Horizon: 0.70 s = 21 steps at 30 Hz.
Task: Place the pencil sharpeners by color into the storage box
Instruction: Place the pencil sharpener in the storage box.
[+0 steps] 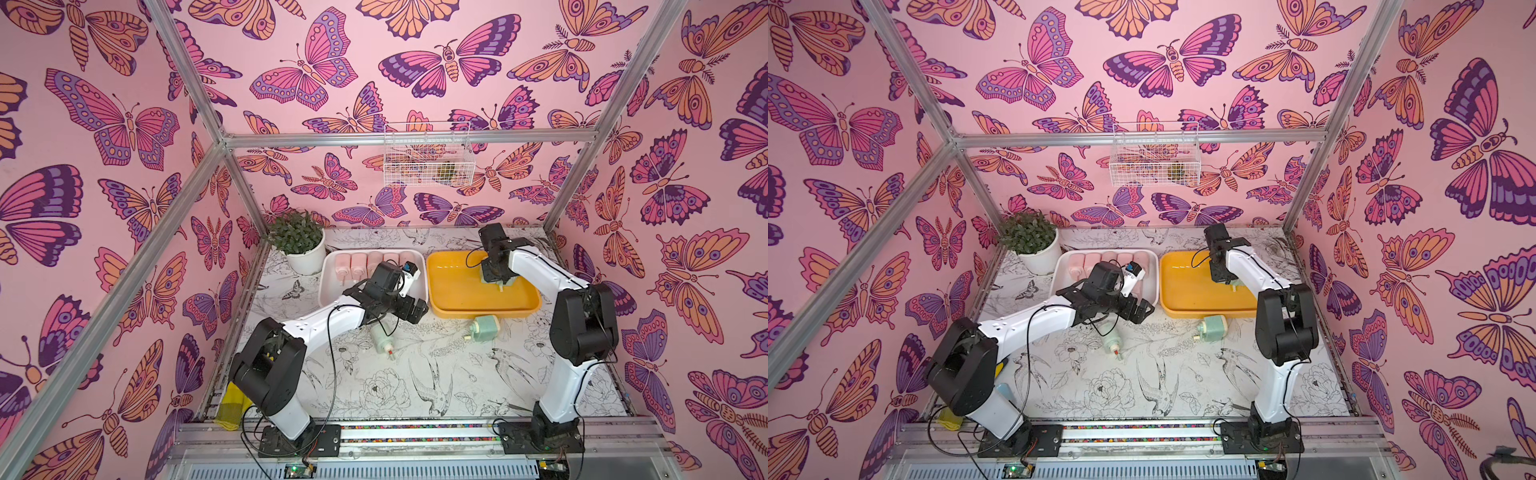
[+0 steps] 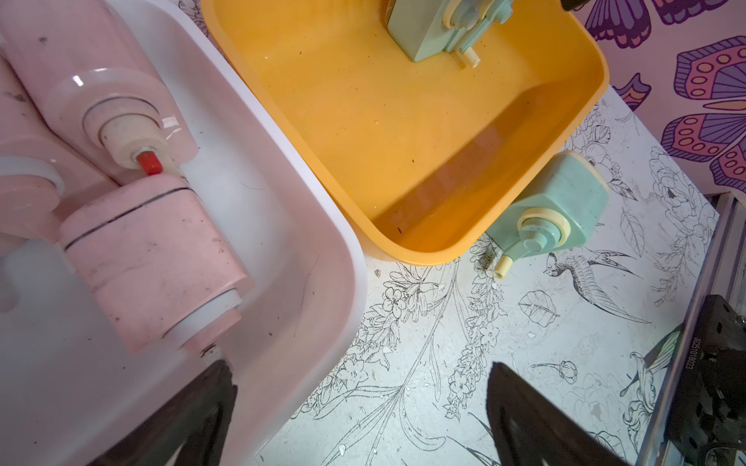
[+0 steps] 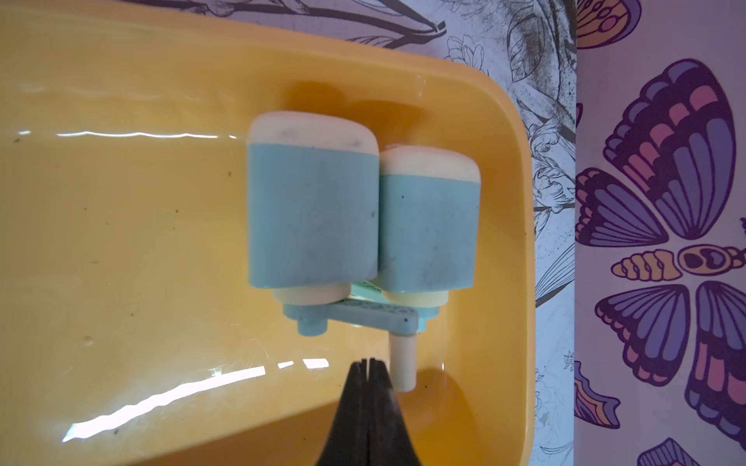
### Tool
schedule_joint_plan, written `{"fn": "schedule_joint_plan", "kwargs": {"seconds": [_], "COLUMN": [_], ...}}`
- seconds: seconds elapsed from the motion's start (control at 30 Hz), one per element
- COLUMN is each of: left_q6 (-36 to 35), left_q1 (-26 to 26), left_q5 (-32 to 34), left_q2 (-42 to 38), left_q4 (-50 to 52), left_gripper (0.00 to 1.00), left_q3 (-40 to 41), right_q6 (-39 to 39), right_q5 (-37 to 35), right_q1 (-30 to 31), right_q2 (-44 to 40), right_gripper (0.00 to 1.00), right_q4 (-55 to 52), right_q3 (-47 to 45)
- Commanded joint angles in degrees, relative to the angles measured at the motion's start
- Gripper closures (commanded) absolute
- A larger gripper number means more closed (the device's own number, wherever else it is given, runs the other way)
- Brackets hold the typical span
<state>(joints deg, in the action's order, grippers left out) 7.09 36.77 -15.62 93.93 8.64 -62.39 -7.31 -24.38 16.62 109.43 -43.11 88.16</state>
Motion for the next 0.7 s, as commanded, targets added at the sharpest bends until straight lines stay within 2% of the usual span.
{"fn": "schedule_joint_plan", "kwargs": {"seconds": [0.0,0.3,0.67], "left_q6": [0.3,0.3,0.7], "left_q1": [0.2,0.2,0.2], "left_q5": [-1.1,-1.3,-1.8], "left_q2": [0.8,1.1,1.2], "left_q4": [0.0,0.1,0.2], "left_gripper": [0.00,0.00,0.00], "left_q3": [-0.8,-0.9,-0.9], "right_q6": [-1.8,-1.6,-1.7], "right_q5": [-1.6,-3.1,-0.3], "right_q1": [-0.8,-1.2,-1.4], "right_q2": [0.1,4.4,5.4], "right_gripper": [1.00,1.00,1.00], "right_q4": [-0.5,-1.9,-2.2], "right_q3": [2.1,2.3,3.2]}}
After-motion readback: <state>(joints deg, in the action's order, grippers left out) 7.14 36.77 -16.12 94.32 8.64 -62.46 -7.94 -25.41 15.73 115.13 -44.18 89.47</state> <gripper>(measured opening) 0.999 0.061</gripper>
